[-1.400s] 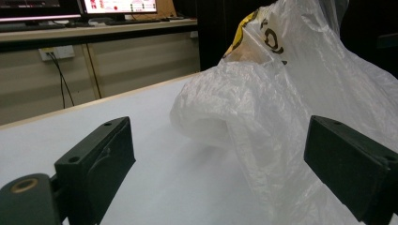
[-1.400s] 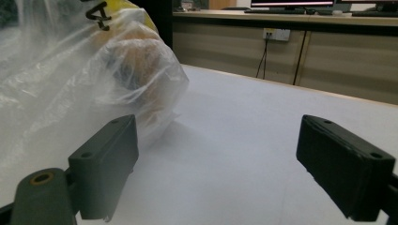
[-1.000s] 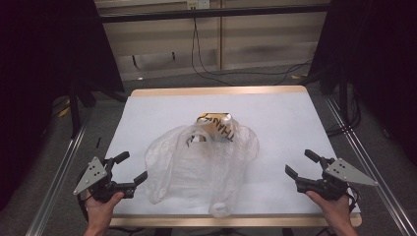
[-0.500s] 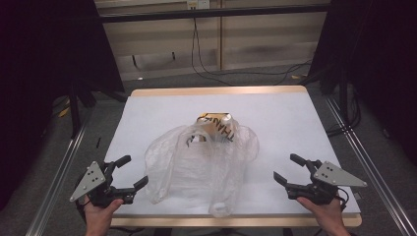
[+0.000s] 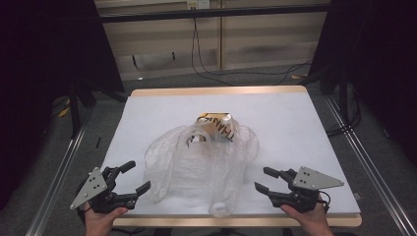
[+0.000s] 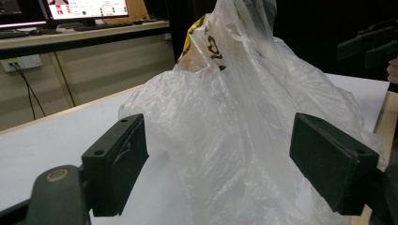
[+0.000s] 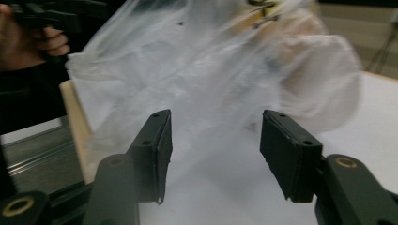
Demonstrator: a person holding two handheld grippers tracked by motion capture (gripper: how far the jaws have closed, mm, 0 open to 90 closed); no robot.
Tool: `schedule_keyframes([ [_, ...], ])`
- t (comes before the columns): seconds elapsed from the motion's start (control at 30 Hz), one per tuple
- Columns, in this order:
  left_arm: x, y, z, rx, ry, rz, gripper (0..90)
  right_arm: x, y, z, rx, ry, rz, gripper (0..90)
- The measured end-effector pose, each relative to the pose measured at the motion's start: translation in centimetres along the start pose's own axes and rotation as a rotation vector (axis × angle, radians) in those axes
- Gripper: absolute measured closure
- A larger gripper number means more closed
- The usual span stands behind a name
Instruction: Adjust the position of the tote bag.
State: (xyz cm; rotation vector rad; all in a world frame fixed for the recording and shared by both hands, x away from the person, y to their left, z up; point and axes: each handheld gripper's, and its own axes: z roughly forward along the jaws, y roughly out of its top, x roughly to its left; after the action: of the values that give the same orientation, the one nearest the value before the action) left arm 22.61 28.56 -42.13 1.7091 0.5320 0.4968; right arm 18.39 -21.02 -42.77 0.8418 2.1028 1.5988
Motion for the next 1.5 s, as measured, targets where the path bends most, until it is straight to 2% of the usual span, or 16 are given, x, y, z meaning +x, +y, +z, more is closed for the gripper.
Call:
schedule_keyframes([
  [0.07,-0.2,0.0,0.1,0.003,-0.006,-0.004,22.4,0.7,0.3,0.8,0.016,0.059,0.005,50.3],
  [0.23,-0.6,0.1,0.3,0.015,-0.033,-0.007,28.0,2.1,0.6,2.4,0.055,0.116,-0.027,55.4],
  [0.27,-0.8,0.2,0.4,0.012,-0.057,-0.003,31.1,2.8,0.7,3.0,0.072,0.149,-0.036,58.3],
  [0.4,-1.1,0.3,0.5,0.026,-0.076,0.0,34.6,3.8,0.6,4.0,0.095,0.191,-0.043,63.7],
  [0.47,-1.6,0.4,0.8,0.039,-0.108,0.003,39.2,4.6,0.5,5.1,0.127,0.216,-0.051,68.6],
  [0.5,-1.6,0.4,0.8,0.039,-0.108,0.003,39.7,4.8,0.4,5.5,0.135,0.232,-0.054,70.3],
  [0.63,-2.1,0.3,1.2,0.075,-0.15,0.015,43.2,5.4,0.4,6.6,0.171,0.274,-0.067,72.6],
  [0.73,-2.7,-0.4,1.3,0.11,-0.147,0.012,43.8,5.7,-0.2,8.0,0.223,0.293,-0.084,73.8],
  [0.97,-2.0,-1.5,1.9,0.181,-0.161,0.02,43.5,5.1,-1.4,9.3,0.302,0.296,-0.104,68.2],
  [1.0,-1.8,-1.7,2.2,0.197,-0.164,0.019,39.1,4.9,-1.8,9.6,0.318,0.295,-0.094,66.0],
  [1.03,-1.8,-1.8,2.3,0.189,-0.171,0.002,38.2,4.8,-2.0,9.7,0.33,0.297,-0.095,64.8],
  [1.13,-1.7,-1.9,2.4,0.202,-0.154,0.004,37.2,4.9,-2.5,10.1,0.361,0.299,-0.101,62.0],
  [1.23,-1.7,-2.0,2.6,0.198,-0.17,0.017,35.8,5.0,-2.5,10.3,0.367,0.308,-0.11,60.1],
  [1.27,-1.8,-2.0,2.6,0.215,-0.165,0.025,34.0,5.1,-2.5,10.3,0.368,0.314,-0.12,57.5],
  [1.3,-2.0,-2.1,2.9,0.218,-0.19,0.024,33.8,5.1,-2.6,10.4,0.369,0.32,-0.115,56.5],
  [1.5,-2.1,-2.3,3.2,0.24,-0.193,0.035,30.4,5.4,-2.8,10.5,0.389,0.335,-0.135,54.2],
])
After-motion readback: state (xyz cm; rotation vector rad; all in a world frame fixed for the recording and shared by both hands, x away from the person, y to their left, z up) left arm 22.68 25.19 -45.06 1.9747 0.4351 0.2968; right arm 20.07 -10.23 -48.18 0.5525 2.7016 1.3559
